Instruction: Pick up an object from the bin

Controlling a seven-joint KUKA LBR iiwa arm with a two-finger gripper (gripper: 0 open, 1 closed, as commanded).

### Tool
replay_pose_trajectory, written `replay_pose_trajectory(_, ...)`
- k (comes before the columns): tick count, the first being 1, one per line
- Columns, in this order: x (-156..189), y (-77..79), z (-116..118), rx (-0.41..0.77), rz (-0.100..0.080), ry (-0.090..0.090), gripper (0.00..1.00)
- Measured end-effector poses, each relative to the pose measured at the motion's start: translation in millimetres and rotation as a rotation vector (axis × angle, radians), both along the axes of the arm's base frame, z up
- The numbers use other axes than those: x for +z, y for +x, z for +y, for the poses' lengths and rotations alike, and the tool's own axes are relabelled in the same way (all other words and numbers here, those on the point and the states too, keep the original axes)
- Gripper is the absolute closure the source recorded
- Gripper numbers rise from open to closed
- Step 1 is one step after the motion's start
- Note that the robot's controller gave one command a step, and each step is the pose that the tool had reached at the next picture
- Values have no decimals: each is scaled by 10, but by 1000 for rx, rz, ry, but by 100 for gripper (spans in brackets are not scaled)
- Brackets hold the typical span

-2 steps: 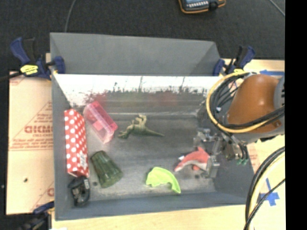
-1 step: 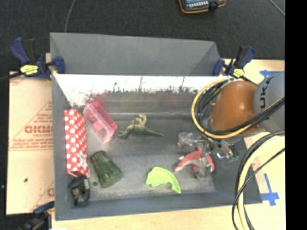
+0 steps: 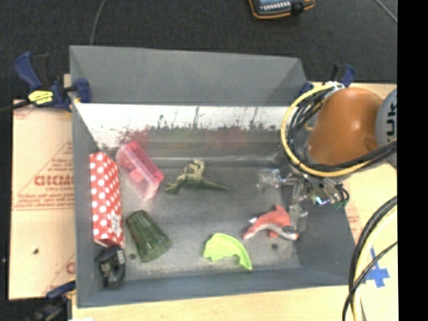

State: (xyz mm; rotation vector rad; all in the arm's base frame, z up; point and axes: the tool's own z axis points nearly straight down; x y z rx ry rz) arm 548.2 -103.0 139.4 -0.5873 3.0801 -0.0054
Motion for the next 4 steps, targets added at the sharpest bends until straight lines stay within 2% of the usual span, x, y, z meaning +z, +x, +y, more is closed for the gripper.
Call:
replay_pose_trajectory(1,-390,-93,-129,-5,9,3,0)
replay_pose_trajectory(2,-685,-149,-39,12,-8,0,0)
replay_pose_trajectory(3,-683,-154,-8,230,-6,-3,100)
replay_pose_trajectory(4,-681,-155,-8,230,-6,-3,100)
